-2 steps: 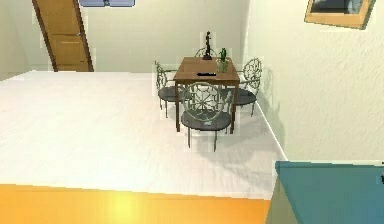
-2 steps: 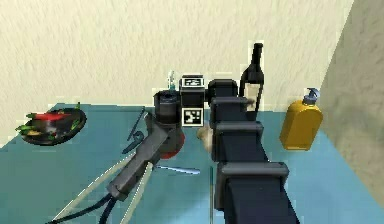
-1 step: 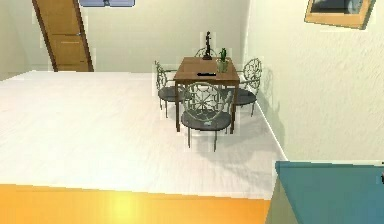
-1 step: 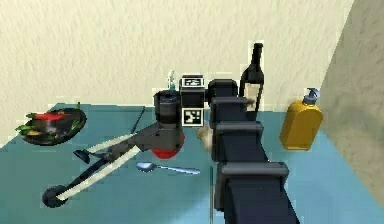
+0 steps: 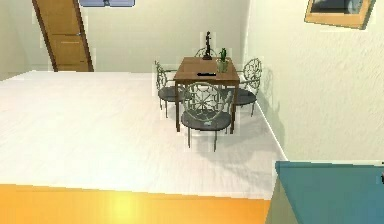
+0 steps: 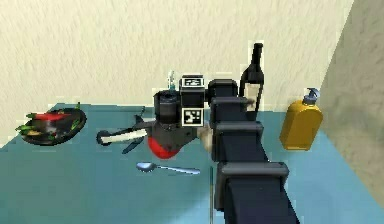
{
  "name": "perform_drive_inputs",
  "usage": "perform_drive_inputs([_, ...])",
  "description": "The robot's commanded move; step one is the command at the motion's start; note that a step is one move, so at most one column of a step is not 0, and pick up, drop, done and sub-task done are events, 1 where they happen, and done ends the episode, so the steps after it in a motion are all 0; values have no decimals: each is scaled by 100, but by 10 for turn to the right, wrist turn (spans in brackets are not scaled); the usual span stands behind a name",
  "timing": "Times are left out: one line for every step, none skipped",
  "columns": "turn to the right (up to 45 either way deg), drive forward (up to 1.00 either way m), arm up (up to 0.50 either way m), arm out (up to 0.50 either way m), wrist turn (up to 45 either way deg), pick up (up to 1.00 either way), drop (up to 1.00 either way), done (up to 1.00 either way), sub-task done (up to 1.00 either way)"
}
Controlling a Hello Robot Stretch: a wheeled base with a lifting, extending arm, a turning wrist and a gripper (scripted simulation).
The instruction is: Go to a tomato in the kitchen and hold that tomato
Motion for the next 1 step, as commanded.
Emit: perform_drive_inputs([0, 0, 0, 0, 300, 0, 0, 0, 0])
